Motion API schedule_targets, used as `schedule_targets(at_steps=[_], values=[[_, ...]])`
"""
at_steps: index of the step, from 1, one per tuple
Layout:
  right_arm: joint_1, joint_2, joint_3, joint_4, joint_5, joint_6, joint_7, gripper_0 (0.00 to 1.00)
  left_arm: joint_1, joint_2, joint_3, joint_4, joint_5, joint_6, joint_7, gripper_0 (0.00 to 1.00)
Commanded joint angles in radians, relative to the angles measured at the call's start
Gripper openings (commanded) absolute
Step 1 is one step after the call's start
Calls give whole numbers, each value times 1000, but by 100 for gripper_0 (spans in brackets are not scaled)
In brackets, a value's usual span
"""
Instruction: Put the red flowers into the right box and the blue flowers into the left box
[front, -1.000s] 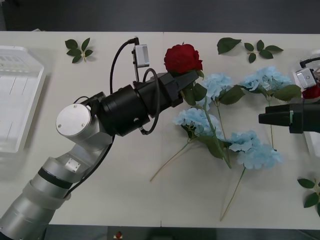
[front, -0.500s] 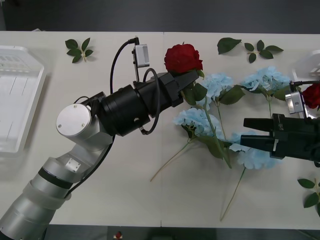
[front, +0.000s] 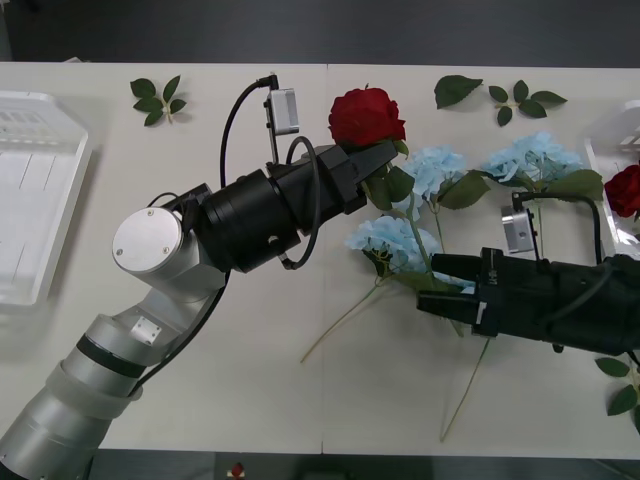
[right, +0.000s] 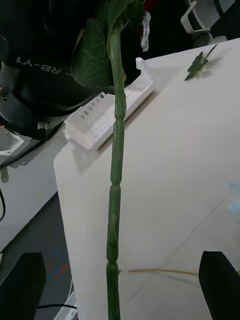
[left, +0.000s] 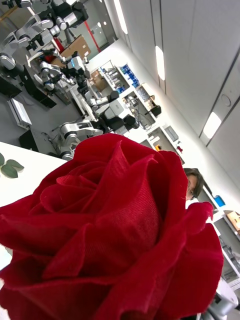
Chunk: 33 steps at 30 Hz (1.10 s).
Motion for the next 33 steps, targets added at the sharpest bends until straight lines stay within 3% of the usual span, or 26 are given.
schedule_targets(at_steps=[1,2,5,7,8,10,12,22,23,24,26,28,29,31,33], values=[[-36,65,21,-34,13,-44,17,88,-29,3,-15,-19,5,-3,-22,0],[-40,71,26,-34,13,-52,17,86,-27,3,-15,-19,7,-3,-22,0],[-52,97,42,-34,28,-86,17,64,-27,5,-15,-19,7,-4,-22,0],[-60,114,42,-34,57,-87,17,44,-27,8,-15,-19,8,-3,-22,0],[-61,116,42,-34,64,-86,17,39,-27,8,-15,-20,8,-4,-22,0],[-61,122,44,-34,71,-87,17,14,-27,9,-15,-19,8,-4,-22,0],[-61,122,45,-34,71,-87,17,0,-26,11,-15,-19,8,-3,-22,0],[-64,120,50,-34,71,-96,17,0,-26,20,-15,-19,8,-3,-24,1],[-64,120,52,-34,71,-99,17,0,-26,23,-15,-20,8,-3,-24,14],[-64,120,50,-34,71,-99,17,0,-24,28,-15,-20,8,-3,-24,34],[-64,120,50,-34,71,-104,17,0,-23,42,-15,-20,8,-1,-24,65],[-64,119,52,-34,71,-107,17,0,-18,63,-15,-20,10,15,-25,85],[-64,119,50,-34,71,-112,17,0,-15,75,-15,-20,16,31,-24,93],[-66,116,52,-34,71,-116,17,0,-9,104,-15,-20,39,57,-24,99],[-66,113,52,-34,71,-122,17,0,0,143,-15,-20,71,100,-24,100]])
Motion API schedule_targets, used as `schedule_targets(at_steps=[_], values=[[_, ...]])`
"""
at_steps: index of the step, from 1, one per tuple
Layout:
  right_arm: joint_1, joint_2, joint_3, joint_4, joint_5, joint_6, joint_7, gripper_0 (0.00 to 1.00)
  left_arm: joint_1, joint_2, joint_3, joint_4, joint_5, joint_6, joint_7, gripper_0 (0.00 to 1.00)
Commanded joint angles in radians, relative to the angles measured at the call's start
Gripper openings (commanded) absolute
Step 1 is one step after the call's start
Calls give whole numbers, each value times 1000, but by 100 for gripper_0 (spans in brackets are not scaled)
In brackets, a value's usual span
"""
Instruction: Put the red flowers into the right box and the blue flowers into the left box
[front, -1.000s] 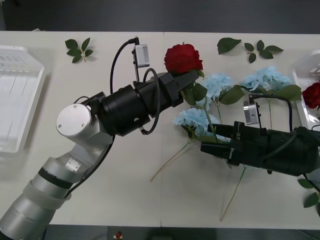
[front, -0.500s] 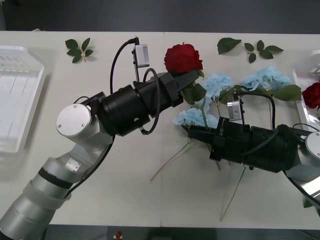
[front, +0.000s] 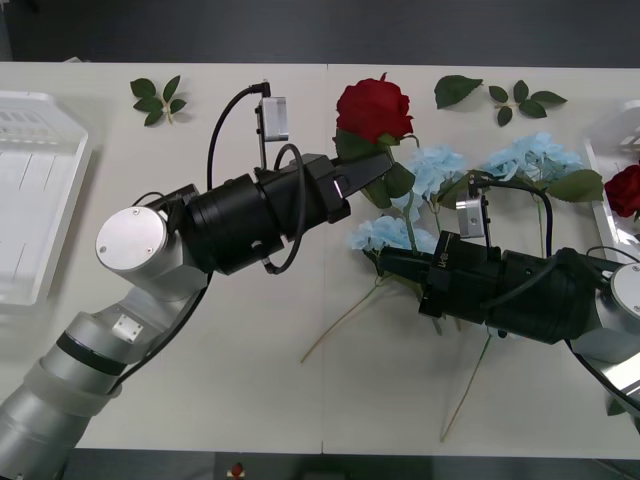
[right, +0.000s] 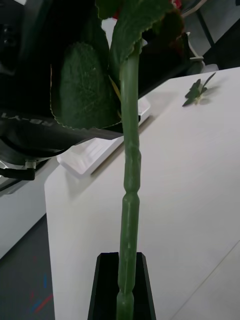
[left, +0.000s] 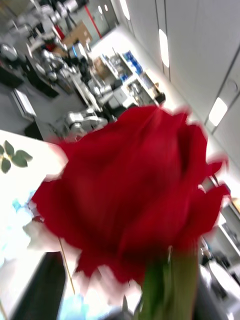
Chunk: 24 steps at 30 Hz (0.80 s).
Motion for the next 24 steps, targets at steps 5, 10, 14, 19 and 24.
schedule_targets(at_steps=[5,10,14,19,24], values=[[-13,-36,-6,-34,-3,-35,17,0,33,174,-15,-20,114,163,-25,100],[-20,-122,-6,-34,-3,-108,17,0,51,281,-10,-20,142,237,-27,100],[-15,-254,-6,-31,-6,-206,17,0,54,356,-9,-20,141,240,-27,100],[-12,-478,-11,32,-22,-291,-35,0,53,412,34,-19,10,250,-13,100],[-12,-651,-14,138,-95,-346,-85,0,40,390,106,1,-182,335,35,100]])
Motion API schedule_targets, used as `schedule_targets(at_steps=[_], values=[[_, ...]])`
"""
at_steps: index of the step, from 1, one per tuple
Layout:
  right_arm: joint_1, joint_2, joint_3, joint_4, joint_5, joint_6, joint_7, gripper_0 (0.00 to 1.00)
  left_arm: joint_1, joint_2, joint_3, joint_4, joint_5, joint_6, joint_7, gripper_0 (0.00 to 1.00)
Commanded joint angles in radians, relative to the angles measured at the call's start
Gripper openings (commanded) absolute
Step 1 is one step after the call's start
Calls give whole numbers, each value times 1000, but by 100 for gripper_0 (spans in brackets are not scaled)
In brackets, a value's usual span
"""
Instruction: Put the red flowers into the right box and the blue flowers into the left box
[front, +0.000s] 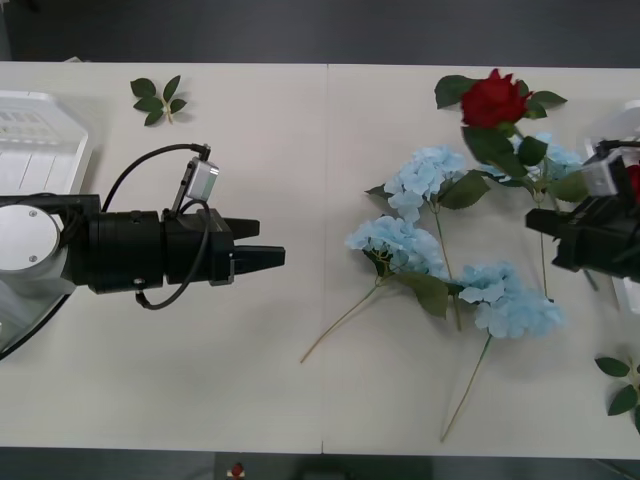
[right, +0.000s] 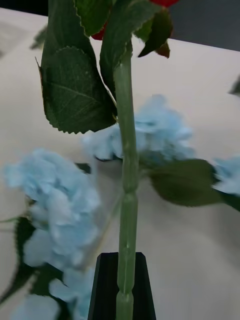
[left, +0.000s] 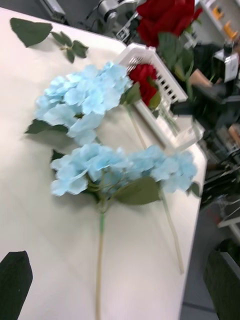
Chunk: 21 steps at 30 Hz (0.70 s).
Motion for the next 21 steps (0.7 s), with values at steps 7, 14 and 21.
schedule_targets(at_steps=[7,14,21], values=[[-12,-190,-19,295,-50,-68,-72,0,-54,-104,165,16,-324,208,165,100],[-35,-149,-19,513,79,-123,-70,0,-94,-190,178,16,-499,226,308,100],[-130,-57,-19,674,227,-140,-67,0,-113,-248,176,16,-599,226,397,100]])
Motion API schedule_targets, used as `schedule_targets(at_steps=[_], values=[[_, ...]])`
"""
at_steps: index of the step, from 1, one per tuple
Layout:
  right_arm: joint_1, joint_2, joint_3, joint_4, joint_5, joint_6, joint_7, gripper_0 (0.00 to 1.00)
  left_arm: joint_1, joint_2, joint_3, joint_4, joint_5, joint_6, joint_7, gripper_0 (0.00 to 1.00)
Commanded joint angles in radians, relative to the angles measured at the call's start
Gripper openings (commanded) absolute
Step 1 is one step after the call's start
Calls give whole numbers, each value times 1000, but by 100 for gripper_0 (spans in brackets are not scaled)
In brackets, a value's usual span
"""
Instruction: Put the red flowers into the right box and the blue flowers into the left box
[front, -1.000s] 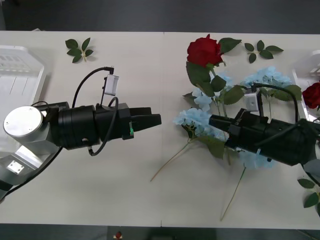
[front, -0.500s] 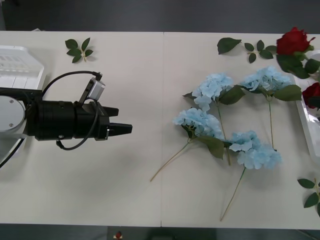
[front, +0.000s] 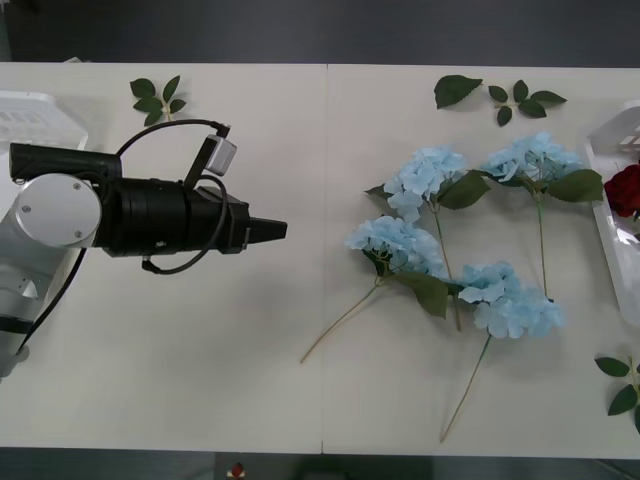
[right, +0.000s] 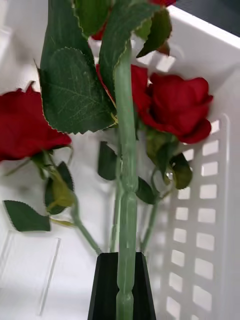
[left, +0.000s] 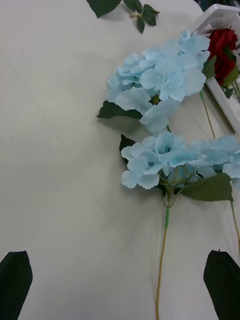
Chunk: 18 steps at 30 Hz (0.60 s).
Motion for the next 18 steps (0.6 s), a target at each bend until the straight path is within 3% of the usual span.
schedule_targets(at_steps=[1,10,13,16,18], values=[[-85,57,-18,79,84,-32,-12,0,-27,-21,-3,-14,-36,4,45,100],[-146,119,-18,180,250,-49,-6,3,-27,-24,-6,-14,-28,4,46,100],[-145,119,-18,180,302,-47,-6,42,-27,-24,-6,-14,-25,4,45,100],[-145,119,-18,180,326,-47,-6,59,-27,-24,-6,-14,-24,4,43,100],[-146,119,-18,180,326,-44,-6,63,-26,-24,-6,-14,-24,4,43,100]])
